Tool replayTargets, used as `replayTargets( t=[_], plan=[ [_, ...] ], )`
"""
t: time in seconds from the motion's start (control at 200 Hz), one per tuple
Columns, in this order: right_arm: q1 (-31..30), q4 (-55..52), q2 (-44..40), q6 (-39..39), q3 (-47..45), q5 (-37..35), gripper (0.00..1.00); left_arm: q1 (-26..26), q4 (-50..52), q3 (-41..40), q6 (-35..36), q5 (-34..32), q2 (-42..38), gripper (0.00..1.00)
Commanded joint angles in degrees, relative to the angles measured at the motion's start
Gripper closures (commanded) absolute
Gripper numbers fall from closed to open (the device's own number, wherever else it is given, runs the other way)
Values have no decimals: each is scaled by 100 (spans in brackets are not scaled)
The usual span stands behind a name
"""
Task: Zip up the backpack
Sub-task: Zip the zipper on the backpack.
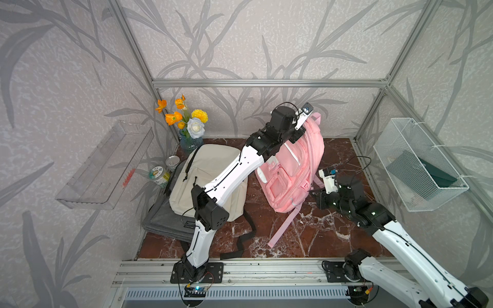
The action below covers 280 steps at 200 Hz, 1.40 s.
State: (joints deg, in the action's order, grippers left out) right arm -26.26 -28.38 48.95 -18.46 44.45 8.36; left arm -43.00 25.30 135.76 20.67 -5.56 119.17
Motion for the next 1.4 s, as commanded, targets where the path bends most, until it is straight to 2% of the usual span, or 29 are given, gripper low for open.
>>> replayTargets(
  t=[0.0,0.085,0.155,0.315,0.38,0.595,0.715,0.865,1.005,1.139,1.214,1.394],
  plan=[
    [-54,-270,5,-31,-171,-123,100,86,-880,536,-186,-238,-74,100],
    [-50,-327,-33,10,-178,-226,99,78,-882,534,-186,-235,-75,100],
    [-53,-448,-114,81,-48,-335,93,79,-865,534,-212,-225,-91,100],
    [-49,-628,-504,255,411,-488,67,74,-839,539,-251,-234,-102,100],
    [-48,-468,-622,287,403,-328,60,74,-816,535,-294,-234,-94,100],
    [-80,397,-591,-277,-275,149,51,3,-674,538,-370,-287,-86,100],
    [-97,826,-414,-861,-676,-227,45,-33,-609,543,-420,-298,-70,100],
    [-96,1451,-120,-1169,-1039,-685,42,-42,-494,532,-495,-401,-44,100],
    [-96,2608,141,-1419,-1333,-334,43,-42,-402,530,-538,-444,-10,100],
    [-98,3262,460,-1627,-1484,-394,45,-48,-328,489,-561,-501,-18,100],
    [-90,3105,592,-1635,-1374,-590,52,-43,-261,480,-555,-525,-26,100],
    [-31,1419,206,-1308,-855,-1656,89,-24,-17,486,-418,-718,-8,100]
  ],
)
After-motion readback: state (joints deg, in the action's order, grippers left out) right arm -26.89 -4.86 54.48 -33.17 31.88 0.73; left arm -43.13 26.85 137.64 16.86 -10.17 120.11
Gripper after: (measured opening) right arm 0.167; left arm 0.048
